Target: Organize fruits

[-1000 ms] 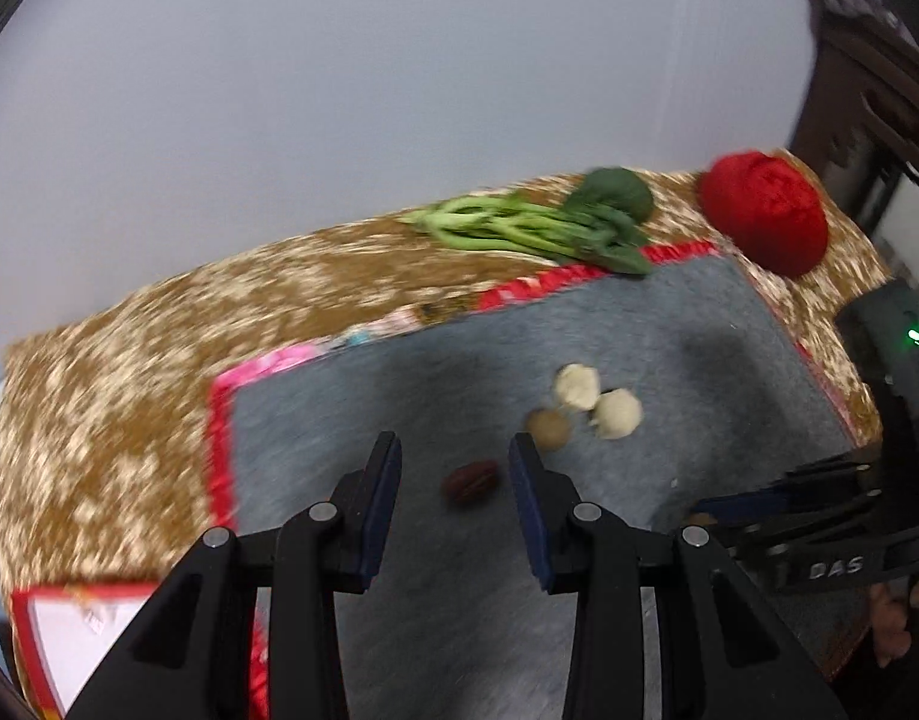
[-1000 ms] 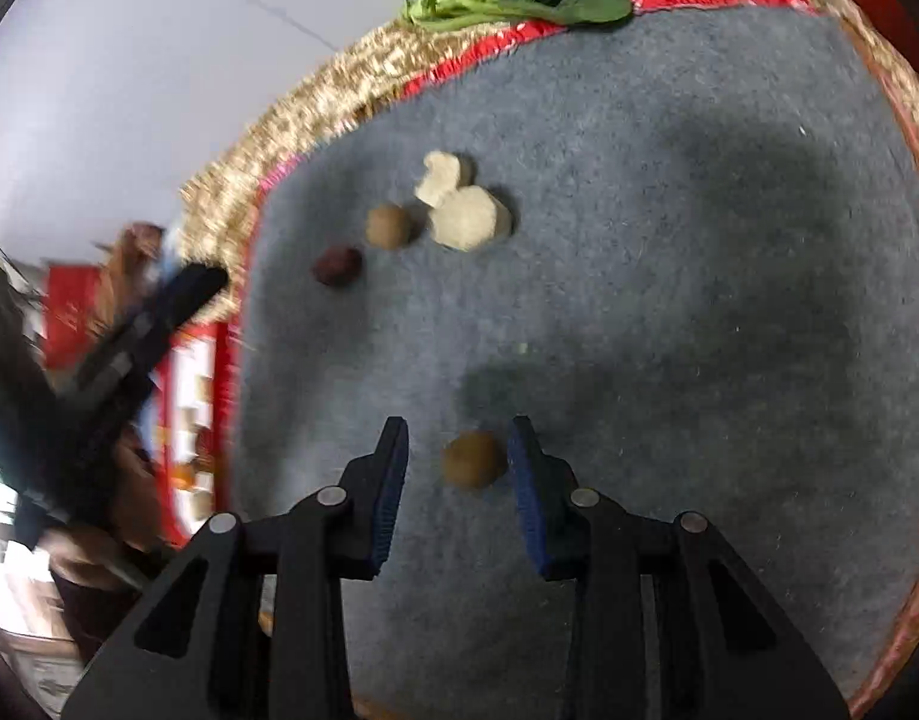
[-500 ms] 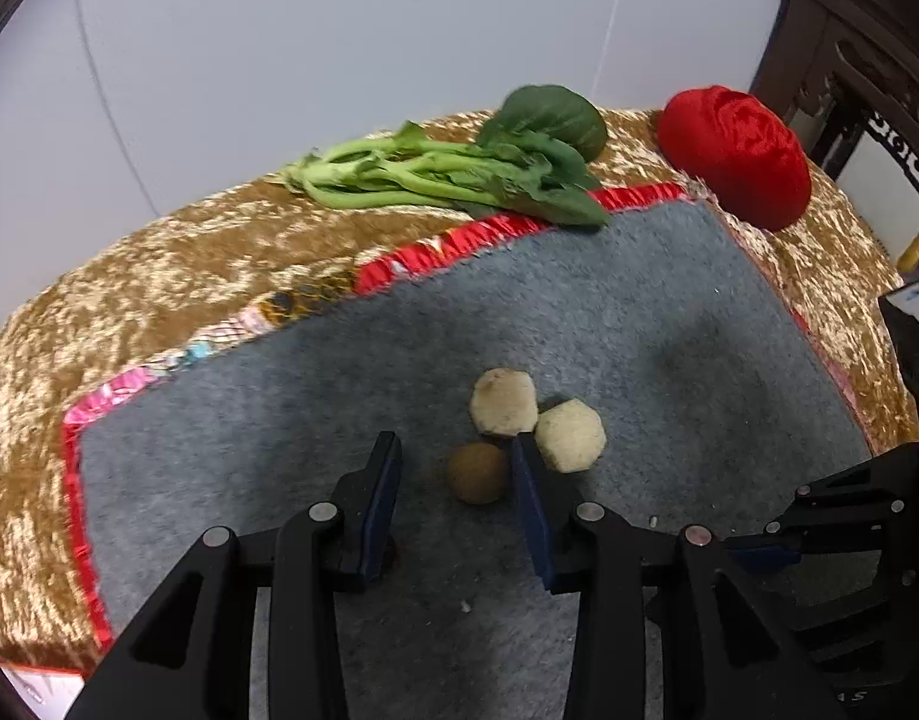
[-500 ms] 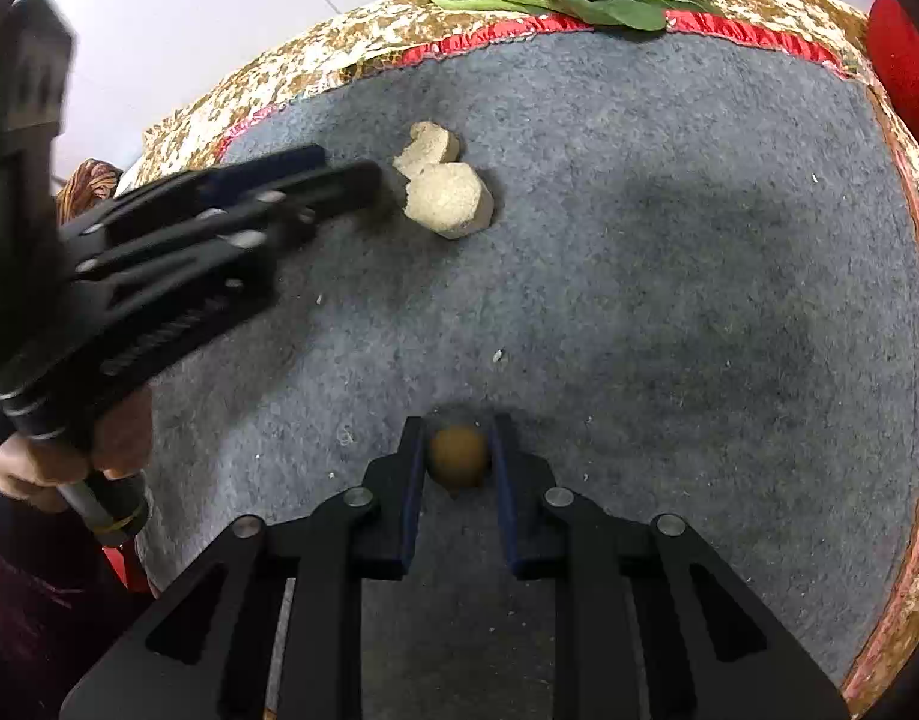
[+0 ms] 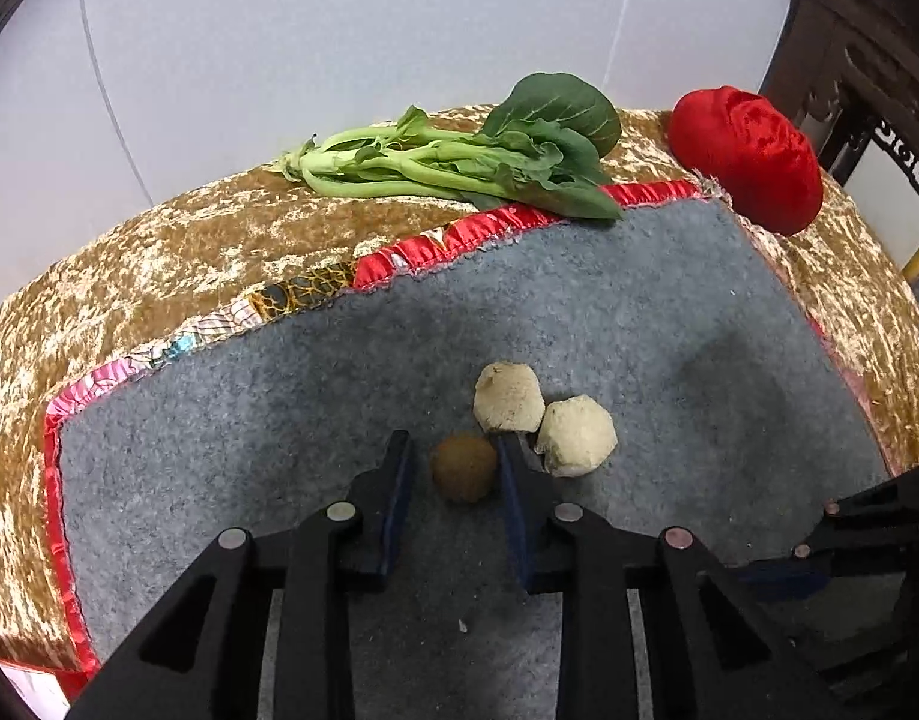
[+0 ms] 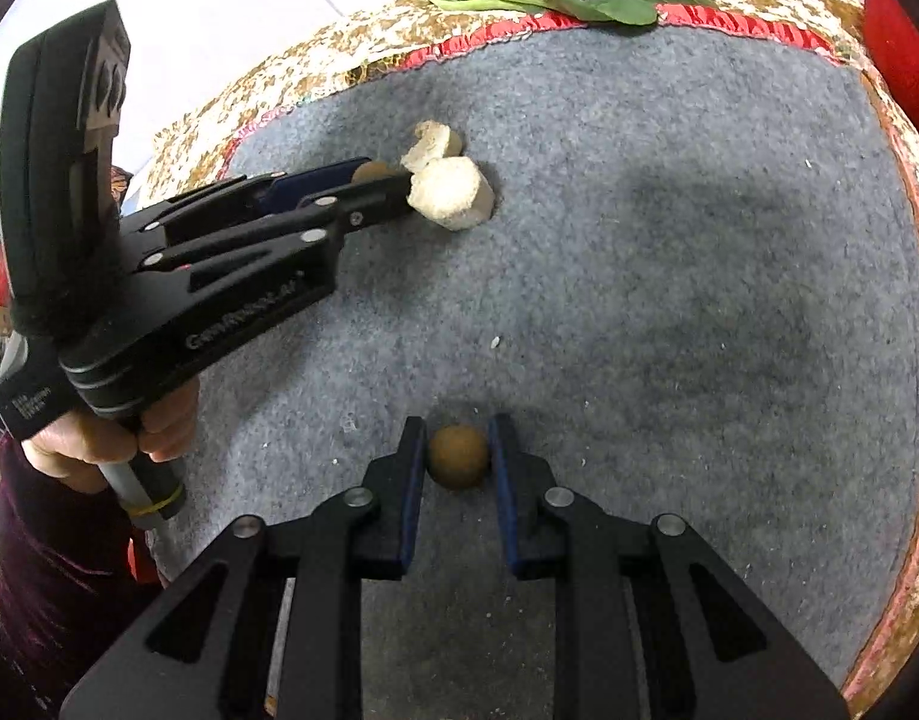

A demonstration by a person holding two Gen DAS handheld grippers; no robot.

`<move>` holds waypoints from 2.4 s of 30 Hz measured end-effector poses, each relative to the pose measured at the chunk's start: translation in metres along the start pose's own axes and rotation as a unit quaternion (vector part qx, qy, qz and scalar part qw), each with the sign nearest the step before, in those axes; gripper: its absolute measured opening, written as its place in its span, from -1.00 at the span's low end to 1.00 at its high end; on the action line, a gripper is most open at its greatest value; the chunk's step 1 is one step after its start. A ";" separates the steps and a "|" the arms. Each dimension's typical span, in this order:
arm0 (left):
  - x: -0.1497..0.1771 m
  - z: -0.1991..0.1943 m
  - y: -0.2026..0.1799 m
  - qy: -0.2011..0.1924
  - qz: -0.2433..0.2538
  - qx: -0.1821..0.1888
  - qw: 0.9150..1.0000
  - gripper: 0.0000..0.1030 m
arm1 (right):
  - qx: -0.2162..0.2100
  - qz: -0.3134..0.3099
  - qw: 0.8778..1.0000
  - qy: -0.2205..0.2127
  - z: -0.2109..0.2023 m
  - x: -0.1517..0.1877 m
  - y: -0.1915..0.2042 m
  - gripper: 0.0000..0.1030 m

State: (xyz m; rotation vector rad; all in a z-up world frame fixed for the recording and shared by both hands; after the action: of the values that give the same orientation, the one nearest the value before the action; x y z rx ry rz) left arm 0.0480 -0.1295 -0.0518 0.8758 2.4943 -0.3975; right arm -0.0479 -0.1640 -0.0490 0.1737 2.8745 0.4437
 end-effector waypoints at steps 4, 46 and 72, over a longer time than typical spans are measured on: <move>-0.002 0.004 -0.006 -0.005 0.008 -0.012 1.000 -0.61 | 0.031 -0.027 0.999 -0.005 0.000 0.002 0.008 -0.55; 0.208 -0.199 0.197 -0.009 -0.339 -0.196 0.920 -0.56 | -0.161 -0.220 0.962 -0.034 0.049 0.045 0.283 -0.54; 0.090 -0.122 0.053 -0.022 -0.114 -0.180 0.977 -0.52 | -0.118 -0.030 0.976 -0.178 -0.083 -0.023 0.082 -0.23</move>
State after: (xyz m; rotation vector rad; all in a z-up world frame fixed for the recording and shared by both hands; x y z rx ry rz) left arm -0.0199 0.0061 -0.0006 0.4344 2.5205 -0.0300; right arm -0.0389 -0.1132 0.0583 0.1126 2.4473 0.6622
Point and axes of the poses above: each gripper's, at about its wrist camera, not at the fingertips, and z roughly the way its jaws point, y to its left, x to its underside, the point moved 9 cm from there along z, roughly the way its jaws point, and after that the axes turned 2 degrees about x, right-handed, at the moved point
